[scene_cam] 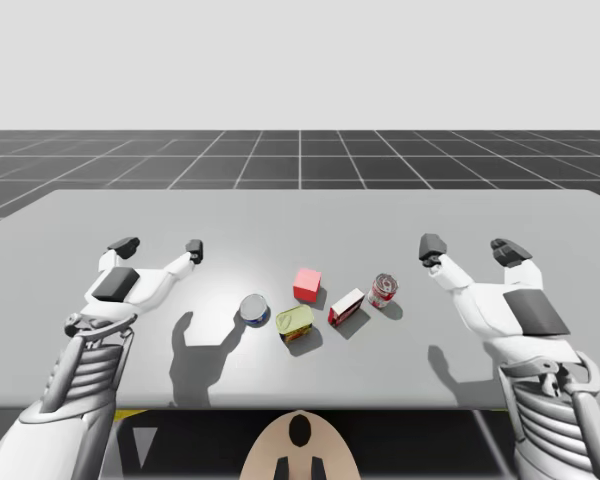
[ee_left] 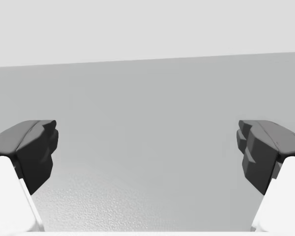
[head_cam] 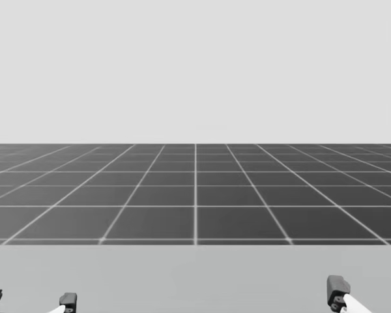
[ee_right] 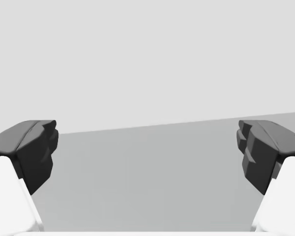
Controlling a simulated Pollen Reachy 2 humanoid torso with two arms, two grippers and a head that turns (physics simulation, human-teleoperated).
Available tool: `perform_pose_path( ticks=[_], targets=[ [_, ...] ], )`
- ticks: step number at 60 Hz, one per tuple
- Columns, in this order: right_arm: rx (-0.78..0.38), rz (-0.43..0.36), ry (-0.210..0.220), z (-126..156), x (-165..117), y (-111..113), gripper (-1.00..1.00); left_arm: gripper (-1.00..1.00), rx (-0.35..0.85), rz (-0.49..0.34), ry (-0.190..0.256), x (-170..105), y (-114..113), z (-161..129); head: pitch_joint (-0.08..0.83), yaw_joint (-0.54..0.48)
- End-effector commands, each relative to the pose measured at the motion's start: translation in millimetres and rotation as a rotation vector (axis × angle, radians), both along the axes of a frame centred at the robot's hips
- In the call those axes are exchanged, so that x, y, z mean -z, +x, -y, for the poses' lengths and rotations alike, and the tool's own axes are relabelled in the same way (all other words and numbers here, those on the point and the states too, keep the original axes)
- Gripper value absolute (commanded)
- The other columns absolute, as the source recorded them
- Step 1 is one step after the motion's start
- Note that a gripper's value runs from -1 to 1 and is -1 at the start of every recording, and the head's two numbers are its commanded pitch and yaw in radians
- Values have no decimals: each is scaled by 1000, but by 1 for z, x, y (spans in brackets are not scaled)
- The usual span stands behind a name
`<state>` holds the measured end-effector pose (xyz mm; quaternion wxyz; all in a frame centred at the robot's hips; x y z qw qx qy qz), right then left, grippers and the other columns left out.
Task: Find the red cube and pick it up.
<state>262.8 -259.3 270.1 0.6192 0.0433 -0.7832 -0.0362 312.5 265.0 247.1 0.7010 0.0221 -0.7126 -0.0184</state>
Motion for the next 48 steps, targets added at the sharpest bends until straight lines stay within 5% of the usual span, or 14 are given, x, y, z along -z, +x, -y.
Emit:
perform_pose_path(
  ticks=[1, 14, 48],
  targets=[
    [0, 16, 18, -3, 3, -2, -1000, -1000, 1, -1, 1, 0, 0, 0, 18, 0],
    [-61, -22, 27, -5, 1, -2, -1000, -1000, 3, -3, 3, 0, 0, 1, 81, -2],
    [-55, -38, 13, -5, 2, 0, -1000, -1000, 15, -10, 17, 1, 0, 3, 520, -35]
  ],
)
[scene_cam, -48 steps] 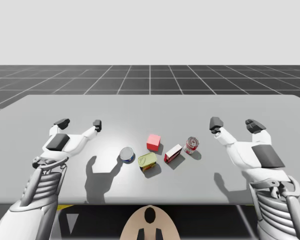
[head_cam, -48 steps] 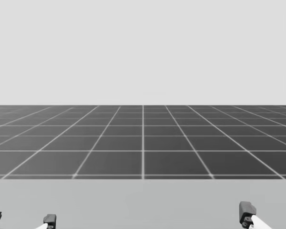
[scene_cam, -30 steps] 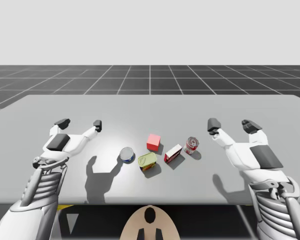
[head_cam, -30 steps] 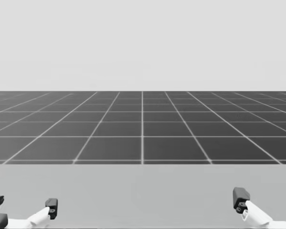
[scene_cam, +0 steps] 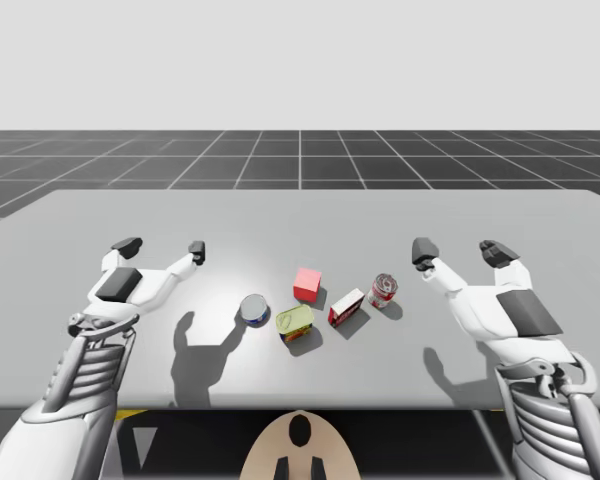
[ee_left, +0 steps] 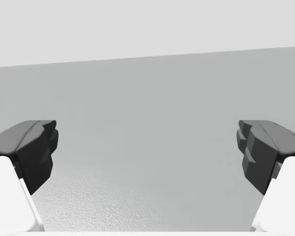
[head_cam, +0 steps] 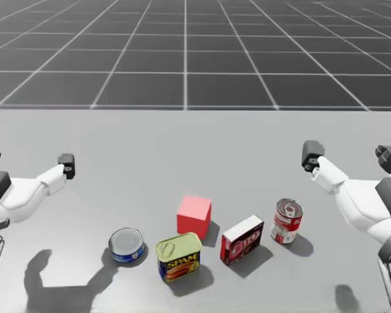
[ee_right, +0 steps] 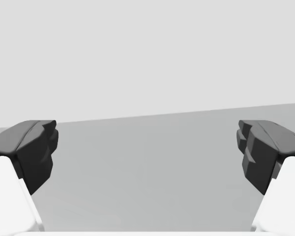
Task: Find the red cube and pick it up.
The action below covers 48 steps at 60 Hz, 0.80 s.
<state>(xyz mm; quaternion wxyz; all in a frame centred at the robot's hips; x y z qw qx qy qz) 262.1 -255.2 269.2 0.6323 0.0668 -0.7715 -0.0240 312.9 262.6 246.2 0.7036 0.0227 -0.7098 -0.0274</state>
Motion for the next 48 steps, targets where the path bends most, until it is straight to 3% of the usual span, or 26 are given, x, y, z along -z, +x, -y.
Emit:
perform_pose_path(
  ticks=[1, 9, 25, 30, 34, 39, 41, 48],
  targets=[
    [-1, -6, 3, -1, 1, 0, -1000, -1000, 4, -2, 3, 0, 0, 1, 530, -35],
    [-4, -12, -2, 0, 2, 0, -1000, -1000, 9, -5, 8, 0, 0, 3, 625, -29],
    [-7, -16, -7, 1, 2, 1, -1000, -1000, 38, -44, 7, -3, -6, 15, 637, -28],
    [-6, -17, -6, 2, 2, 2, -1000, -1000, 62, -91, 11, -6, -11, 23, 632, -26],
    [-6, -18, -6, 2, 3, 2, -1000, -1000, 157, -195, -43, -11, -16, 34, 627, -25],
    [-8, -18, -8, 2, 3, 2, -1000, -1000, 251, -281, -81, -14, -18, 44, 625, -21],
    [-8, -17, -10, 1, 3, 2, -1000, -1000, 332, -340, -121, -16, -17, 52, 625, -20],
    [-8, -18, -12, 1, 3, 2, -1000, -1000, 443, -423, -125, -20, -15, 70, 624, -22]
  ],
)
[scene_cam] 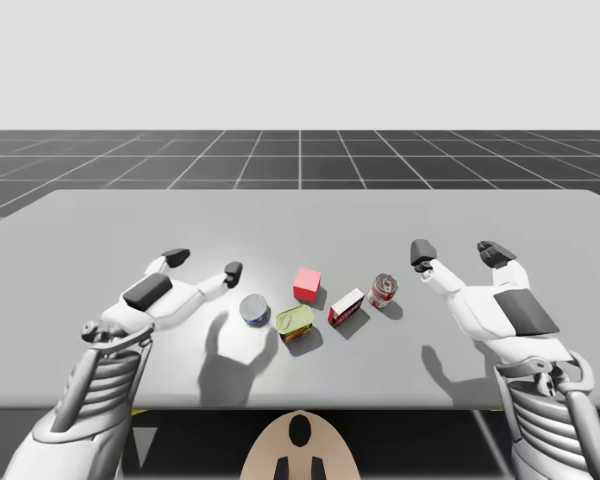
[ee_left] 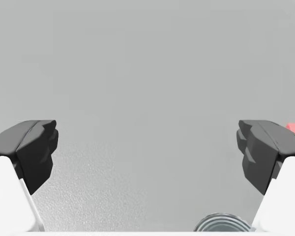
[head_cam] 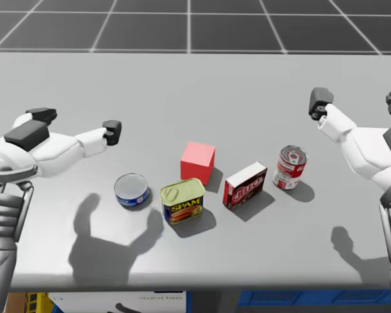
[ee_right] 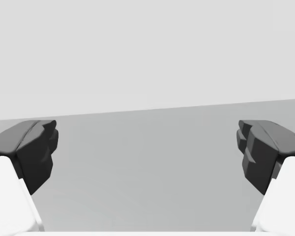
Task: Find the red cube and pick it up.
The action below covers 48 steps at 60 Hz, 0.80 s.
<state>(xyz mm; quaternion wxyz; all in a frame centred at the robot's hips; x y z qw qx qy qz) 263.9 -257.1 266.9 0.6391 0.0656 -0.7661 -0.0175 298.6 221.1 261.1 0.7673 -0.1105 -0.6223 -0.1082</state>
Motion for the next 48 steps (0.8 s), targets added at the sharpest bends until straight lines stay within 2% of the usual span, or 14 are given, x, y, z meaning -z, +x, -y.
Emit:
perform_pose_path(
  ticks=[1, 11, 19, 30, 39, 48],
  targets=[
    [-1, -2, 0, -1, 1, 0, -1000, -1000, 157, -206, -42, -6, -1, 30, 624, -22],
    [-2, 0, -1, 0, 0, 0, -1000, -1000, 253, -309, 5, 0, 3, 62, 627, -18],
    [-5, 2, -1, 0, 0, 0, -1000, -1000, 297, -360, 46, 7, 7, 88, 625, -20],
    [-6, 4, 1, 1, -1, -2, -1000, -1000, 308, -428, 38, 18, 18, 118, 624, -32],
    [-8, 4, 2, 2, -2, -2, -1000, -1000, 302, -490, 14, 28, 27, 136, 625, -30],
    [-11, 4, 3, 2, -2, -3, -1000, -1000, 232, -517, 16, 40, 44, 153, 621, -30]
  ],
)
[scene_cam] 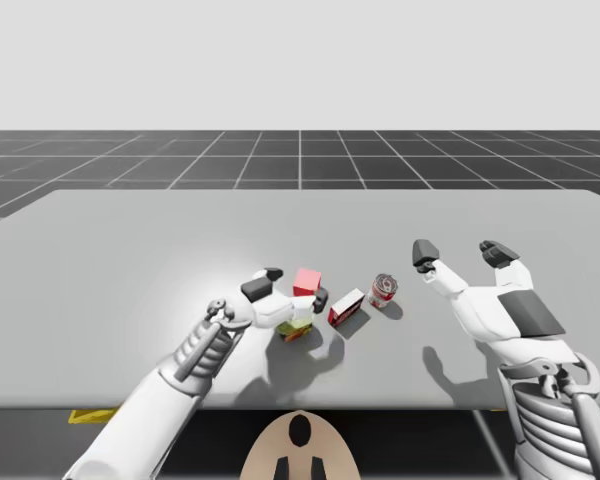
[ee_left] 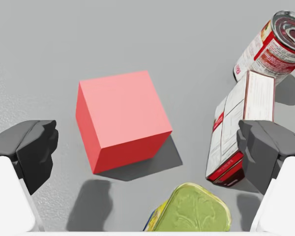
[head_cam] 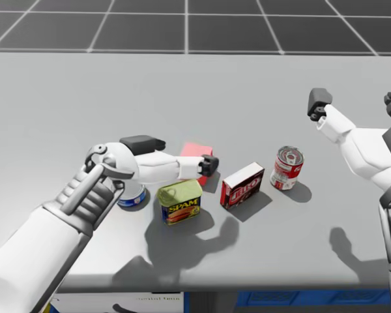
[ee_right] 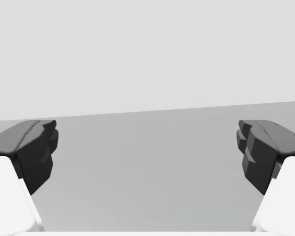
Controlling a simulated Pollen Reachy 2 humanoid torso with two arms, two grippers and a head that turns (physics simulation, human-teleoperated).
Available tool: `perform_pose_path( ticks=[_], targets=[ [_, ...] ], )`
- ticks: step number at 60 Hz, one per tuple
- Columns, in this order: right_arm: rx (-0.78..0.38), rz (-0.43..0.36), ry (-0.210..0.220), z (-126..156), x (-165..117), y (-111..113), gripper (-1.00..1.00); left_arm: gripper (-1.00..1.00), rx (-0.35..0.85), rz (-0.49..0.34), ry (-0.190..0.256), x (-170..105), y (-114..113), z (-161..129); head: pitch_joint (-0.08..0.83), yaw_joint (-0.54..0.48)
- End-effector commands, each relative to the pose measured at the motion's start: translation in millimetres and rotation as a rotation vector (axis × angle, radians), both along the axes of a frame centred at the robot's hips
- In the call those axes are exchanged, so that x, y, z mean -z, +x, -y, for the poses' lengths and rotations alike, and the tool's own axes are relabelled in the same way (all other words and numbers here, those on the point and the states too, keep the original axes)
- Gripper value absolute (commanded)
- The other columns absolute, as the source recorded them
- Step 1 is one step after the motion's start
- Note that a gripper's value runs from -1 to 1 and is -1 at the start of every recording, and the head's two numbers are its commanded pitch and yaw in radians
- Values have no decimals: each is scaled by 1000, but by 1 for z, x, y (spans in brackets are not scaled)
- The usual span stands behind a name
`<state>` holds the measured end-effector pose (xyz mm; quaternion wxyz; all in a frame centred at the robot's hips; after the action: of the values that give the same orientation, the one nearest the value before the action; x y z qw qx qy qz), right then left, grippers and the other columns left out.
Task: Find the red cube and pick it up.
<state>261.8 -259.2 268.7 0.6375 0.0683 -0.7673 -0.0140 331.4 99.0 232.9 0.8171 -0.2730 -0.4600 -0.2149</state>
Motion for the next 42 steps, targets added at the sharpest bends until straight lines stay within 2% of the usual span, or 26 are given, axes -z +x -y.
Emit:
perform_pose_path(
  ticks=[1, 10, 25, 35, 42],
  targets=[
    [-3, 0, 5, 0, 0, -1, -1000, -1000, -138, -172, 149, 13, 12, 31, 621, -30],
    [-4, 2, 10, 1, -1, -2, -1000, -1000, -167, -191, 162, 22, 20, 44, 624, -39],
    [-7, 3, 14, 1, -2, -2, -1000, -1000, -197, -188, 231, 27, 28, 65, 618, -36],
    [-11, 5, 18, 2, -3, -3, -1000, -1000, -202, -186, 281, 30, 31, 79, 615, -37],
    [-13, 6, 20, 3, -4, -3, -1000, -1000, -196, -190, 339, 31, 30, 86, 616, -31]
  ],
)
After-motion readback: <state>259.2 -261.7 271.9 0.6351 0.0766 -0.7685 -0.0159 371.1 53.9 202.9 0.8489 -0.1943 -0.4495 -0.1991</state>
